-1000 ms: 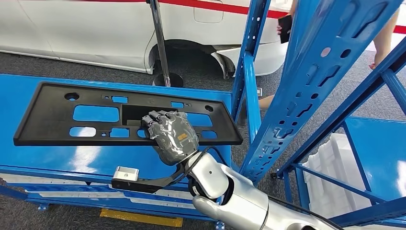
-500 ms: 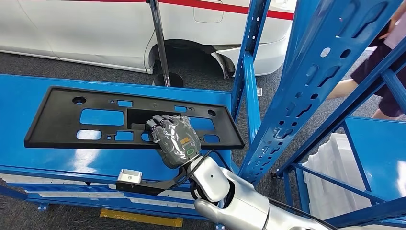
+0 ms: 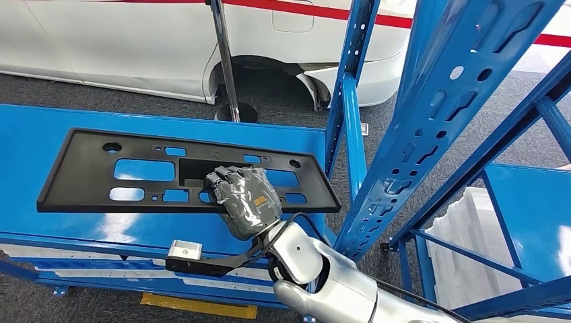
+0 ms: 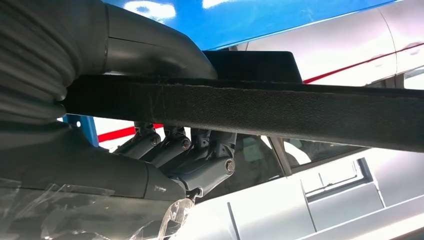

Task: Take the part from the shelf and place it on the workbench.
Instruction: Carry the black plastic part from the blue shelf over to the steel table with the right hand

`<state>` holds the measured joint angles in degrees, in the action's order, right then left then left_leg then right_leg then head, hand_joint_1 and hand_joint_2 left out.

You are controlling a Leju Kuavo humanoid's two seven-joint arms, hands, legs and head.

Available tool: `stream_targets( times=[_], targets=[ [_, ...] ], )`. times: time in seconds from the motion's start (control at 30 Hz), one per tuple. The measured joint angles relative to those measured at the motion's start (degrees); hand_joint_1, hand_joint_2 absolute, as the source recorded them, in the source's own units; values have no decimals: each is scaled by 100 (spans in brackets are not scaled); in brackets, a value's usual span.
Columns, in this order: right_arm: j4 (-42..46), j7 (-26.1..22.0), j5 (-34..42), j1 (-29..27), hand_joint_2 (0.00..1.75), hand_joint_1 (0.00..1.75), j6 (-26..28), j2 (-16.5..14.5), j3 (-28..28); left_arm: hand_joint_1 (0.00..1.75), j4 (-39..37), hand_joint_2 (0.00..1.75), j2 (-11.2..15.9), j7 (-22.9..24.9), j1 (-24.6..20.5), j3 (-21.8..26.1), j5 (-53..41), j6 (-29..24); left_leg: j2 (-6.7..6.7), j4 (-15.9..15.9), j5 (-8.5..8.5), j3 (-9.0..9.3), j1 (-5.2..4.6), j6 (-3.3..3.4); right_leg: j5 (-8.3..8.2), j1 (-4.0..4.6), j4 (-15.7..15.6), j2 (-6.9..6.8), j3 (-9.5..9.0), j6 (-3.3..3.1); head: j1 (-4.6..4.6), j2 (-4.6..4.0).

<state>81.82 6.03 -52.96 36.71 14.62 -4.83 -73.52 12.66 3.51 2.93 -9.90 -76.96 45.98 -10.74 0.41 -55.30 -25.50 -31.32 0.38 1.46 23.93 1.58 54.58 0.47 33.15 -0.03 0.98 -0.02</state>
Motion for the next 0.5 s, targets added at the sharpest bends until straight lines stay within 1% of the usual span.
stream_targets(
  times=[0.5],
  targets=[
    [-1,195,10,-54,175,175,-78,8,16,0,0,175,-24,1,4,7,-77,-4,0,0,0,0,0,0,0,0,0,1,1,0,0,1]
  ],
)
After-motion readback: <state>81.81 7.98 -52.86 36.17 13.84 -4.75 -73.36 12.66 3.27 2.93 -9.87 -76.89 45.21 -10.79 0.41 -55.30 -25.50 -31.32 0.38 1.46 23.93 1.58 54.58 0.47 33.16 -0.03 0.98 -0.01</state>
